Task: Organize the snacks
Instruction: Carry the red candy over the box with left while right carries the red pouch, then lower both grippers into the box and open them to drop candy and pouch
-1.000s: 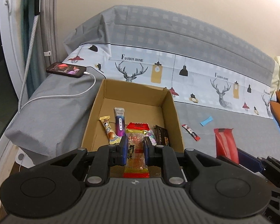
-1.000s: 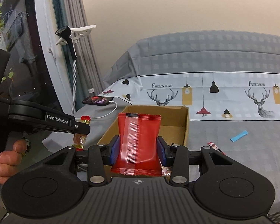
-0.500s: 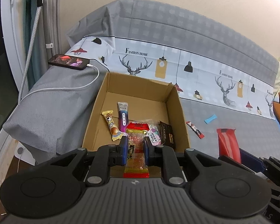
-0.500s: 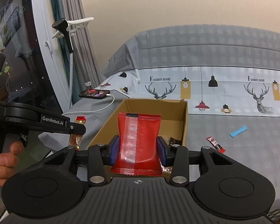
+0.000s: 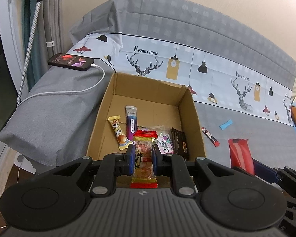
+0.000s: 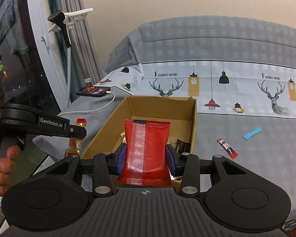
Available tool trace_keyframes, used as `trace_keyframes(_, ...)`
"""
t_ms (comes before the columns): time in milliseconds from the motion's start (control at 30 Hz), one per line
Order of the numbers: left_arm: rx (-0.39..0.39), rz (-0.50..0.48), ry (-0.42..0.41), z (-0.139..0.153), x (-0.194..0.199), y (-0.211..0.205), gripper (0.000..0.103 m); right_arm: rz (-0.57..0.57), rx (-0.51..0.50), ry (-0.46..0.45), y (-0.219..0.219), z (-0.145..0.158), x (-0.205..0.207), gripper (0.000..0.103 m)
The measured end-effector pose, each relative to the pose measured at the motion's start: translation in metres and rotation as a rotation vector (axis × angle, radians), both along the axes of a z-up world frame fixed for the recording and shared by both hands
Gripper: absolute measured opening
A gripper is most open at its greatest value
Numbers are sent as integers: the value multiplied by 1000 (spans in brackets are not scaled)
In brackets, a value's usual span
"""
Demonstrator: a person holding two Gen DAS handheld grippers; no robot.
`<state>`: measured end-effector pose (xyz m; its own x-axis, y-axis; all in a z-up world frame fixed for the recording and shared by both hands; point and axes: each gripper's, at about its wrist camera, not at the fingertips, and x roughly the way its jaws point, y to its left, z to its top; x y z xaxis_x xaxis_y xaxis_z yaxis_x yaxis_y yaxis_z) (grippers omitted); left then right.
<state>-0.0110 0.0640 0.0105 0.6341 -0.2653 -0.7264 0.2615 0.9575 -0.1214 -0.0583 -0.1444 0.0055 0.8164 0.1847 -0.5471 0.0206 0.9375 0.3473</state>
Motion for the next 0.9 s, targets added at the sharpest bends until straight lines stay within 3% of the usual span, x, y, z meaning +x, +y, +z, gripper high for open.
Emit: trace_keyframes(900, 38, 15, 66, -25, 57, -15, 19, 40, 14, 99, -1, -28, 51, 45)
